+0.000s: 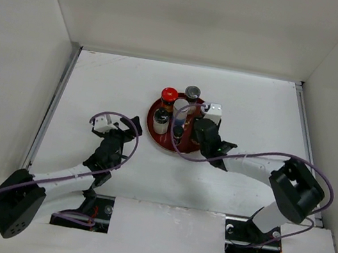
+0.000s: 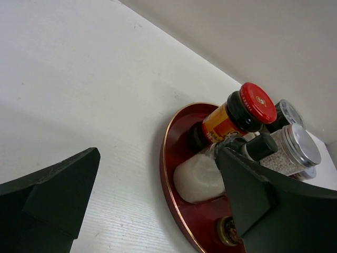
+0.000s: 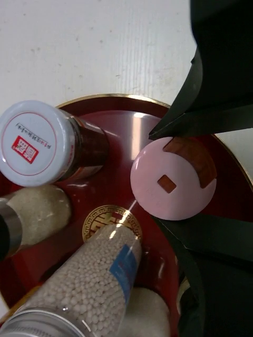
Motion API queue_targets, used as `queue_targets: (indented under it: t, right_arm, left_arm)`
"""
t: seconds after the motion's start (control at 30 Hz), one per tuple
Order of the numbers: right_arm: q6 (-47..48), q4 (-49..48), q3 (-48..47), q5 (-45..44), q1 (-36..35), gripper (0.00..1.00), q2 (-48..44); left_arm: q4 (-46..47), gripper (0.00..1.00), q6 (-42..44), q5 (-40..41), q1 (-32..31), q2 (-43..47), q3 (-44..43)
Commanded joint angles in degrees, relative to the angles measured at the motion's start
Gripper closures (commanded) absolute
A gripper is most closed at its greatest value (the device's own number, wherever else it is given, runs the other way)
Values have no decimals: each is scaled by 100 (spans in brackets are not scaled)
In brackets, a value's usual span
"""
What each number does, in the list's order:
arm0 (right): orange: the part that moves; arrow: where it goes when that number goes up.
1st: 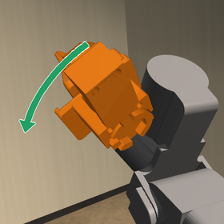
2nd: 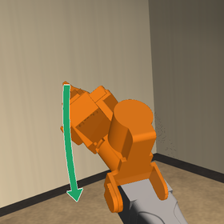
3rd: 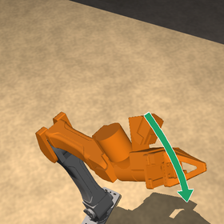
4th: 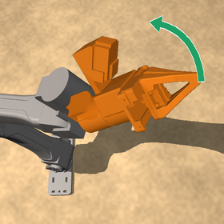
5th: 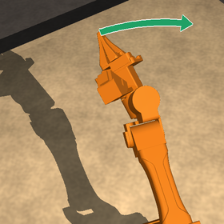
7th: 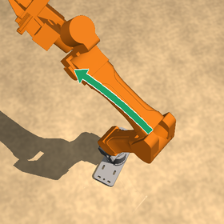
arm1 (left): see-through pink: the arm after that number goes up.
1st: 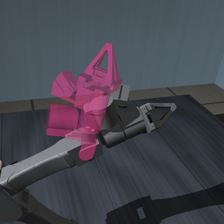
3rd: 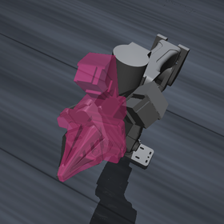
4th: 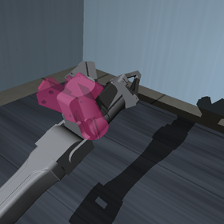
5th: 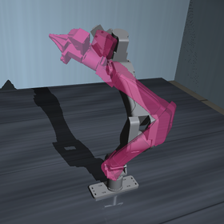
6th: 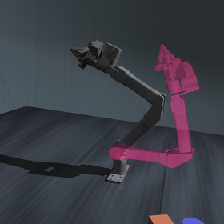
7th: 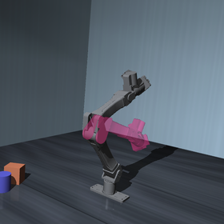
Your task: Organize the condiment bottles
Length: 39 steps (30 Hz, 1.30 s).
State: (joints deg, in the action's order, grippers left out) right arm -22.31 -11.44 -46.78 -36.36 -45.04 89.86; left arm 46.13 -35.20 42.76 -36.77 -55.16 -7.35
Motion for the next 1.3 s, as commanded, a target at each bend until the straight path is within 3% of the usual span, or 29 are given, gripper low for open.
queue_targets:
  t: [0.0, 0.17, 0.43, 0.73, 1.03, 1.27]
  right_arm:
    - [-81, -534, -279, 59, -106, 46, -13]
    - [-64, -552, -68, 24, -185, 0, -468]
    - [-37, -517, 819, -301, -124, 0, -2269]
    - [-783, -166, 2278, -1067, 640, 0, -4468]
    - [-1716, 730, 2385, -66, 1440, 0, -4363]
    - [-1795, 599, 2428, 138, 1546, 0, -4249]
  left_arm:
    - [186, 0, -83, 127, 35, 75, 76]
    - [186, 0, -83, 145, 70, -48, 24]
    - [29, 0, -48, 110, 35, 83, -73]
    - [-3036, 0, -338, 584, -53, 707, -1469]
    - [-5156, 0, -532, 277, -1, 1428, -2410]
    - [-5553, 0, -514, 171, -141, 1605, -2973]
